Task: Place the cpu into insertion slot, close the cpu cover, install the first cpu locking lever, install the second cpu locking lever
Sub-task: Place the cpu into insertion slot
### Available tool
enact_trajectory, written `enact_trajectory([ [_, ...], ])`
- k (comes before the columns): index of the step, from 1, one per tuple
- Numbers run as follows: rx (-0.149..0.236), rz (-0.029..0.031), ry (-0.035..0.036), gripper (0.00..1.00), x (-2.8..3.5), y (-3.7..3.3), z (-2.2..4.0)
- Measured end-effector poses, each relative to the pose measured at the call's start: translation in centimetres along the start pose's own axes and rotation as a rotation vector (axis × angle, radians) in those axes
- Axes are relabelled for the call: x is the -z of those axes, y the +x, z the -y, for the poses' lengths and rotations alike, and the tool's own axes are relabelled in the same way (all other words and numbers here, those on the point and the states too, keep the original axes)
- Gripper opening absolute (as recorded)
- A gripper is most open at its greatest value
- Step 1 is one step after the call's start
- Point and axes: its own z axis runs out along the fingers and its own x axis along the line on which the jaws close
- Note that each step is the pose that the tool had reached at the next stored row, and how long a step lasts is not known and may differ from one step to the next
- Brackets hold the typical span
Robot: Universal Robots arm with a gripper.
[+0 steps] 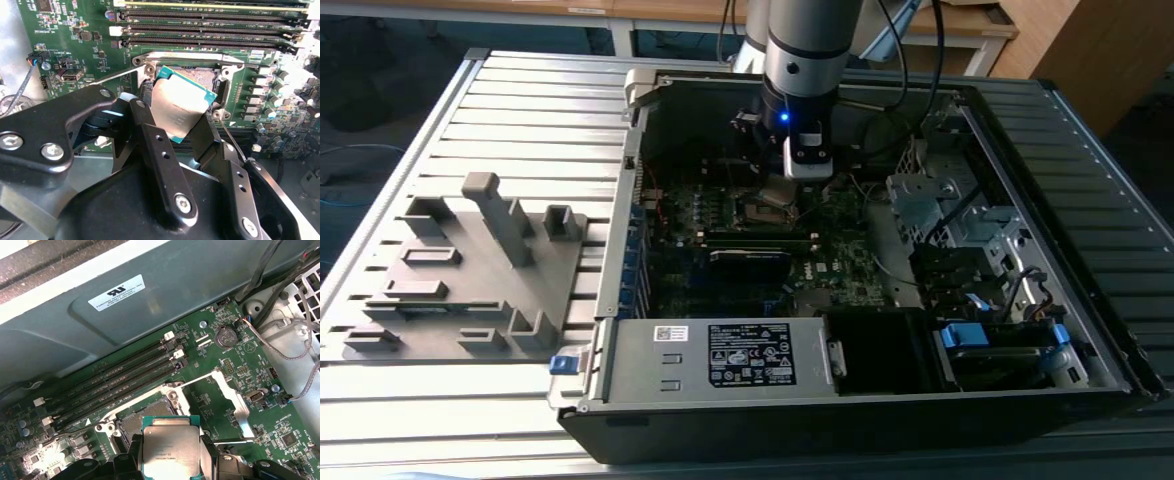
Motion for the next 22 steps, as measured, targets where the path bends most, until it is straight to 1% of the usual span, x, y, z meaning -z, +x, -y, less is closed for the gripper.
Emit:
enact_trajectory([
  [22,0.0,0.0,0.0,0.54,-0.32,-0.01,0.03],
])
